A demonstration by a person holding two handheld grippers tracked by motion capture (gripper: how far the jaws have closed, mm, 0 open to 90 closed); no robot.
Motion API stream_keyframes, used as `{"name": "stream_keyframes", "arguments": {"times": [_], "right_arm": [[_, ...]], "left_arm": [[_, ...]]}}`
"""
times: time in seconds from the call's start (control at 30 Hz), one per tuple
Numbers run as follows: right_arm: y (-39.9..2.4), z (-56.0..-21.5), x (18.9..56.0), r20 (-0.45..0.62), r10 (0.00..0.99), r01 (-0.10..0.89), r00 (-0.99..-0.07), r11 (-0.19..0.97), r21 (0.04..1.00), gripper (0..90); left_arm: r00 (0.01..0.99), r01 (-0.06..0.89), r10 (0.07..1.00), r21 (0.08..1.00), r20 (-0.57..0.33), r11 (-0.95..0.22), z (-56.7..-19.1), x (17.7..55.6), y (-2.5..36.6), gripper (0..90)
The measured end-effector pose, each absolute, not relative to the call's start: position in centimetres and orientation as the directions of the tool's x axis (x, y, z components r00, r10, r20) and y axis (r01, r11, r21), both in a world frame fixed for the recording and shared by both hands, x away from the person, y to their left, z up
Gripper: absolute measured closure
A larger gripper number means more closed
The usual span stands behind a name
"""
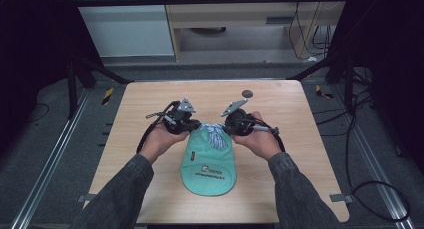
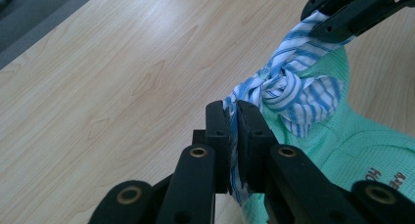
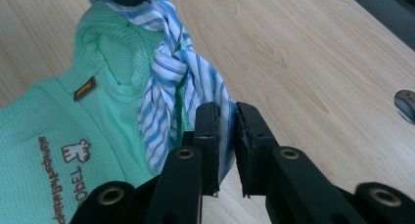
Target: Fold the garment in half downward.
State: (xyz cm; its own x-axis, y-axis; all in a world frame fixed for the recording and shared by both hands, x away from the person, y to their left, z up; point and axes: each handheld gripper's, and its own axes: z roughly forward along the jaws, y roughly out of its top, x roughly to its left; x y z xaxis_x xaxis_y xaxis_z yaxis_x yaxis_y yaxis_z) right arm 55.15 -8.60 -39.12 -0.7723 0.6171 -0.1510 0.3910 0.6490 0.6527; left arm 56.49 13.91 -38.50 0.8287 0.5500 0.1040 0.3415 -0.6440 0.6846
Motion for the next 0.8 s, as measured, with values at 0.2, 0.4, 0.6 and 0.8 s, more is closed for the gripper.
{"name": "stream_keyframes", "arguments": {"times": [0.2, 0.4, 0.6, 0.8], "right_arm": [[-8.3, -38.9, 55.2, -0.16, 0.613, 0.386, -0.774, 0.657, 0.648, 81.1], [-8.4, -38.3, 55.5, -0.16, 0.616, 0.395, -0.771, 0.66, 0.639, 81.5], [-8.7, -37.7, 55.1, -0.174, 0.625, 0.387, -0.761, 0.653, 0.651, 82.3], [-8.7, -37.3, 54.7, -0.205, 0.623, 0.374, -0.755, 0.666, 0.646, 83.3]], "left_arm": [[0.827, 0.342, 0.553, 0.688, 0.103, -0.64, -38.5, 56.6, 14.1, 84.8], [0.826, 0.335, 0.554, 0.696, 0.107, -0.634, -38.0, 56.6, 13.9, 84.8], [0.823, 0.317, 0.554, 0.707, 0.126, -0.632, -37.4, 56.2, 13.9, 84.8], [0.824, 0.307, 0.55, 0.711, 0.134, -0.632, -37.2, 56.2, 13.8, 84.7]]}}
